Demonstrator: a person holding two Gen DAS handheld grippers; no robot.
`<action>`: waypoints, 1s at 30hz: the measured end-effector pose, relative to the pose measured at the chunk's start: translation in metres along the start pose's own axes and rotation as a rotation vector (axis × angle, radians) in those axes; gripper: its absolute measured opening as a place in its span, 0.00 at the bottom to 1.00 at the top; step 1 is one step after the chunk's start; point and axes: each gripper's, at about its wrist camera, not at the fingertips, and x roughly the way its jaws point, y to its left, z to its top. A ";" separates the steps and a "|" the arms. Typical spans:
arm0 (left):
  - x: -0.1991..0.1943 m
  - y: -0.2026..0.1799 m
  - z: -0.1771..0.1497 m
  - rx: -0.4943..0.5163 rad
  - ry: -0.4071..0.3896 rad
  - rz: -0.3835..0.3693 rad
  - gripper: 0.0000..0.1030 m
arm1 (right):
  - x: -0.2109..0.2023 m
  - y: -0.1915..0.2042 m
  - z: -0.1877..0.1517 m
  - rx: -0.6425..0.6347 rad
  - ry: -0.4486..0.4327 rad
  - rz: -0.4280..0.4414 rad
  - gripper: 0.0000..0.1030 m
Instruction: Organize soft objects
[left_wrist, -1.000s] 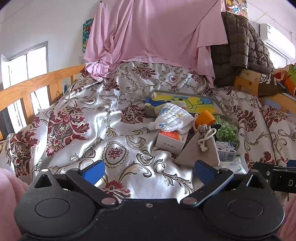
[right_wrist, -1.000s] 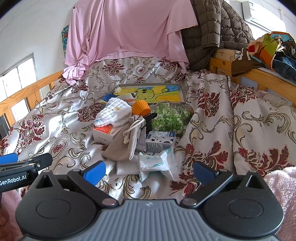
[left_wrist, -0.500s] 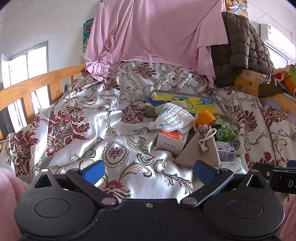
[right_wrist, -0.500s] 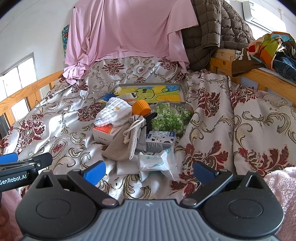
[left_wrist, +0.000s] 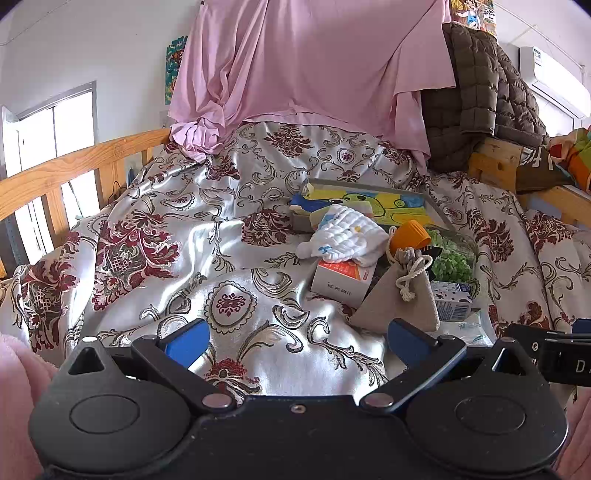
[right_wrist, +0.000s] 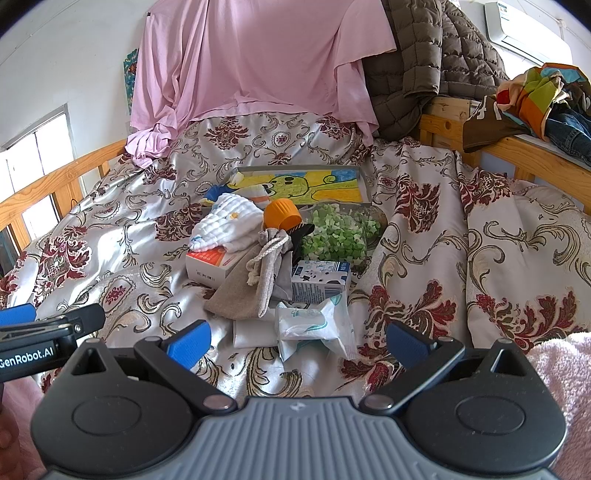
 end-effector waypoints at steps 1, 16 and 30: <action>0.000 0.000 0.000 0.000 0.000 0.000 0.99 | 0.000 0.000 0.000 0.000 0.000 0.000 1.00; 0.007 0.001 0.004 -0.001 0.034 -0.004 0.99 | 0.001 -0.002 0.002 0.014 0.010 0.025 1.00; 0.075 -0.003 0.049 0.009 0.197 -0.187 0.99 | 0.051 -0.022 0.026 0.068 0.164 0.138 1.00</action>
